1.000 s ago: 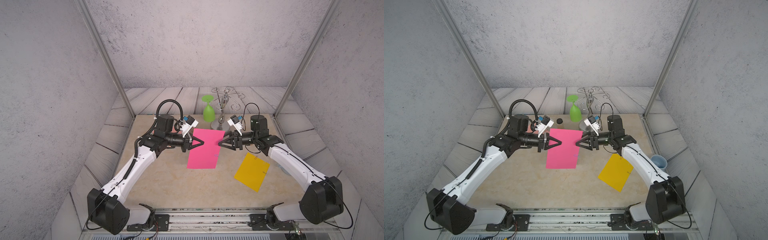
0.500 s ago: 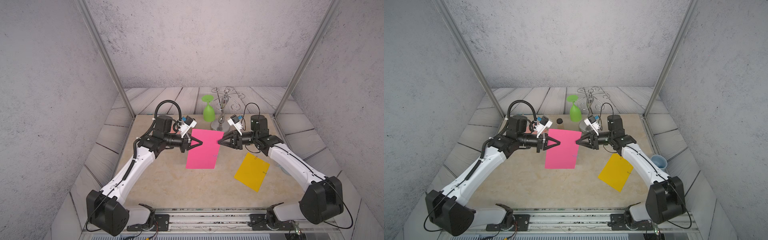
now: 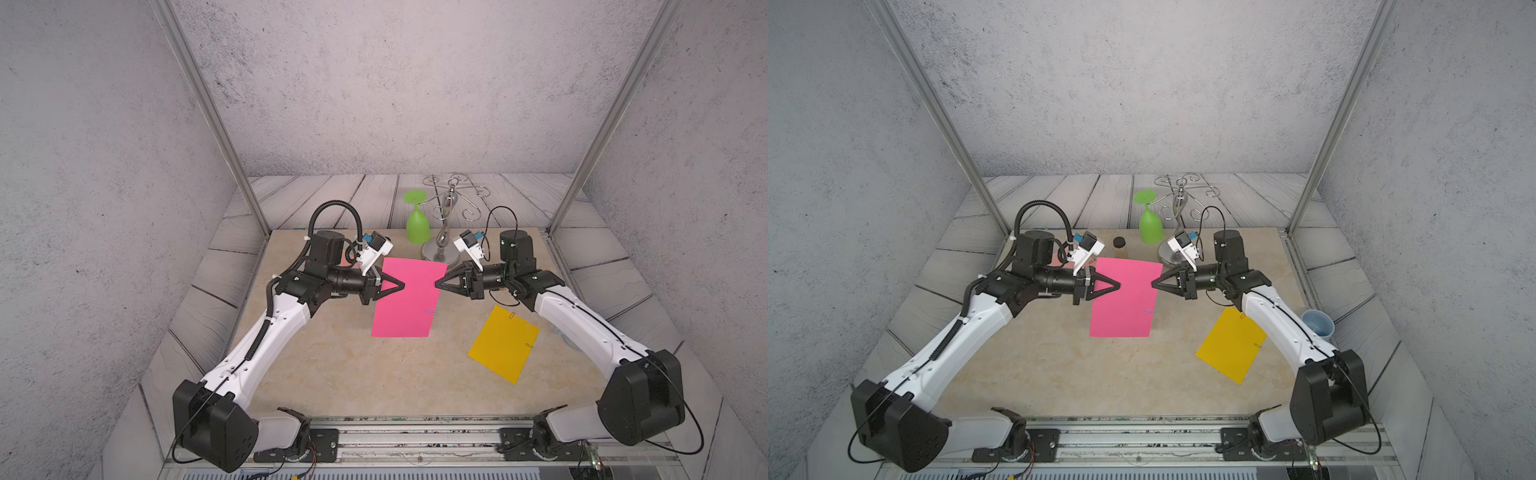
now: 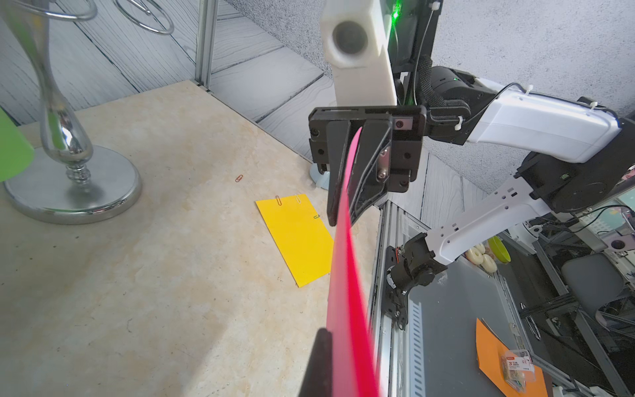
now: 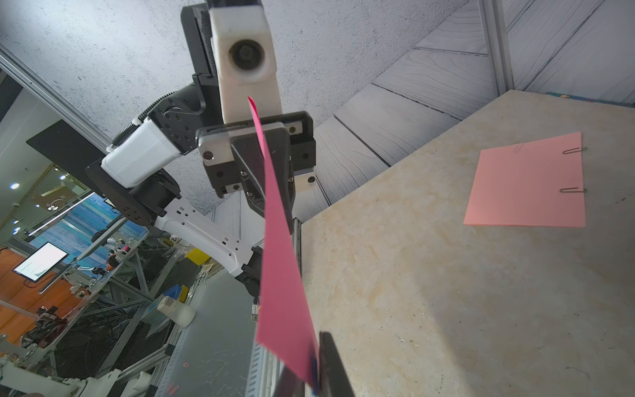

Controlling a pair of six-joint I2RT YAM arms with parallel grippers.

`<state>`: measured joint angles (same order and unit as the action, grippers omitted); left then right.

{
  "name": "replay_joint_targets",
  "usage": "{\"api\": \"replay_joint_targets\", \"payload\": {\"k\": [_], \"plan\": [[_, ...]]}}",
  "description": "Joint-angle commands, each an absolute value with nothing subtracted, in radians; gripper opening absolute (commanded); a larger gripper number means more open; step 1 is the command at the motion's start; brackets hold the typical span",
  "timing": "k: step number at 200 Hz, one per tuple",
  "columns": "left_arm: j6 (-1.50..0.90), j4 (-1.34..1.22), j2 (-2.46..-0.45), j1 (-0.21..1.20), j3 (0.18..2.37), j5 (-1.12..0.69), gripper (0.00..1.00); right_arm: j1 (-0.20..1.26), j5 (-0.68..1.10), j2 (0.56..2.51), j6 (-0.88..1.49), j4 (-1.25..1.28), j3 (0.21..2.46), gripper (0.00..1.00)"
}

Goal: Unclip the paperclips from the documents
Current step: Remove the paper clip from the document.

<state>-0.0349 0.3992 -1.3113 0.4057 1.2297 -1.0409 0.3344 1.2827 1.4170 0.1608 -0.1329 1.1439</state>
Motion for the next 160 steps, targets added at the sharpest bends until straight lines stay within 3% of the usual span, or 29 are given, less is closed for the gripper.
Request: {"api": "replay_joint_targets", "payload": {"k": [1, 160], "plan": [[-0.037, 0.375, -1.292, 0.394, 1.223, -1.052, 0.00, 0.332, 1.293, 1.443, 0.149, -0.143, 1.150, 0.07], [-0.026, 0.360, -1.252, 0.379, 1.192, -1.028, 0.00, 0.333, 1.313, 1.460, 0.189, -0.118, 1.157, 0.10]]}}
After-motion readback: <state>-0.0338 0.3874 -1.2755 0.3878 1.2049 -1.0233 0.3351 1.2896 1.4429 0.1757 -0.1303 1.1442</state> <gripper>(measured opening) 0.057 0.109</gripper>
